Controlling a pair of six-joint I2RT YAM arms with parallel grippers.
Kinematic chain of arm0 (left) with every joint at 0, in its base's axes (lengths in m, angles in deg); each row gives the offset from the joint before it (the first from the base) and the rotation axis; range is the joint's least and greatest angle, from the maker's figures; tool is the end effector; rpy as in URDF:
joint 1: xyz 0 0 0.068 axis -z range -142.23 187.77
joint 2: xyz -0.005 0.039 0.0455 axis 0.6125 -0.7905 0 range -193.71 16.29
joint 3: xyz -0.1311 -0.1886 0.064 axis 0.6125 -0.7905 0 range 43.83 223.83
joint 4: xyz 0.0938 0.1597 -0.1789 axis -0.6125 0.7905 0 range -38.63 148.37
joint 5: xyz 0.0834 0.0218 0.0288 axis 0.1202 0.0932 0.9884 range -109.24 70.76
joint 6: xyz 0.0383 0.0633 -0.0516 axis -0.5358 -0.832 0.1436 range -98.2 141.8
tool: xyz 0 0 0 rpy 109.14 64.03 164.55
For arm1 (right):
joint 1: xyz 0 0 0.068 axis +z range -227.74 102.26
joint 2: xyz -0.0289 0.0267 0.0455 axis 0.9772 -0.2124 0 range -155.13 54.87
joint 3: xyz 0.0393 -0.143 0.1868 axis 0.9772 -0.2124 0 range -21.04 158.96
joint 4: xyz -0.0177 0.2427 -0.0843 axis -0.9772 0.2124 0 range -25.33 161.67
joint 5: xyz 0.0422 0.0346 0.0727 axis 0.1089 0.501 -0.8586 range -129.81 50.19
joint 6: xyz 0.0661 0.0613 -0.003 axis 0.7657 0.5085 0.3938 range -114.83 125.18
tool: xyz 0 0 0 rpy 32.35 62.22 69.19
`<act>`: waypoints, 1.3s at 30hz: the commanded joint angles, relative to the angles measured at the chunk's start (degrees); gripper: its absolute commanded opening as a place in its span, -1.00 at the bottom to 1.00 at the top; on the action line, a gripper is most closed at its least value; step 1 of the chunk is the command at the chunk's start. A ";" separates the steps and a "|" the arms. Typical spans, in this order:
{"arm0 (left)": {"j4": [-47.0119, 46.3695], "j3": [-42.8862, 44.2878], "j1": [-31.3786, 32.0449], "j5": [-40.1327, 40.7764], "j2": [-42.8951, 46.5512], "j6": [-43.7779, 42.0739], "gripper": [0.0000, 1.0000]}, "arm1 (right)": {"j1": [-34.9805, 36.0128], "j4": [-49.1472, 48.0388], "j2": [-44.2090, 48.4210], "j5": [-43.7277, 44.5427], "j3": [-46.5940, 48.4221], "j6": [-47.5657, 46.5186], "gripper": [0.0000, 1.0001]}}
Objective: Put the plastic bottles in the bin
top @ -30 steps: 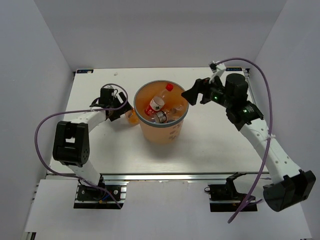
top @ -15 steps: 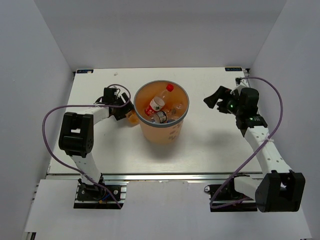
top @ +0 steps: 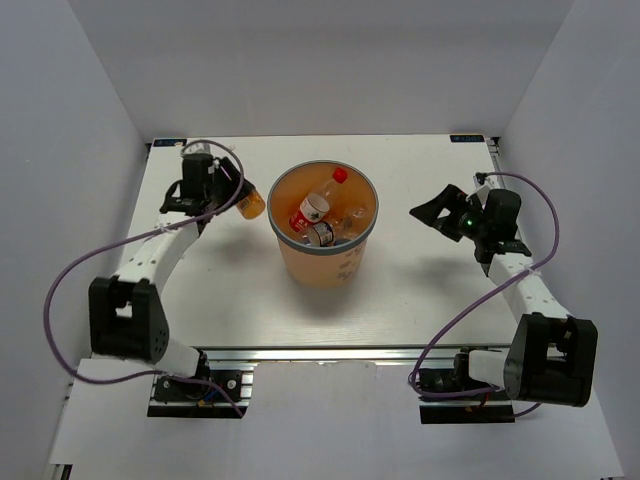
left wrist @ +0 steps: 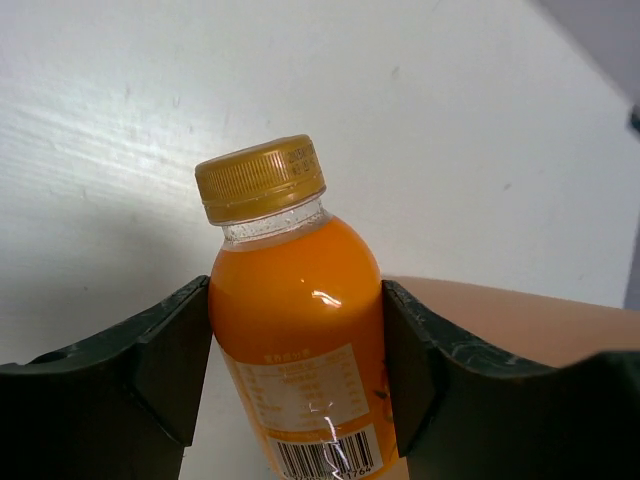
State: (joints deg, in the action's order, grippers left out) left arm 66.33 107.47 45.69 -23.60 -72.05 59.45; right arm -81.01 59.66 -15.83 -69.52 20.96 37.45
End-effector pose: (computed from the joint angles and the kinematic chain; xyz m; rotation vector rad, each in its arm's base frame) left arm 0.3715 -0.0578 0.1971 -0.5528 2.2443 -0.5016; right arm 0.3181 0.0220 0.2081 0.2795 2.0040 0.8380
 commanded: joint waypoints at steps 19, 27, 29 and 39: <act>-1.43 5.98 17.04 -7.77 21.09 -6.18 0.72 | -2.09 -5.44 4.34 -6.49 -3.24 0.60 0.79; 2.60 2.90 17.21 8.52 28.83 -6.80 0.96 | -2.80 -5.09 7.76 -3.34 -3.85 0.25 0.79; 3.84 1.50 17.21 16.27 30.49 -6.80 0.96 | -2.80 -4.39 8.90 0.86 -4.47 -0.02 0.79; 1.57 -10.36 -1.85 26.58 26.99 -2.06 0.96 | -2.88 0.18 18.04 18.01 -5.08 -2.74 0.79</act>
State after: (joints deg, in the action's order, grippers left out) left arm 67.82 101.74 47.75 2.02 -44.29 55.37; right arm -83.67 59.11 -0.27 -59.01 16.55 36.31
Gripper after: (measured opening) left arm 0.982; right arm 0.895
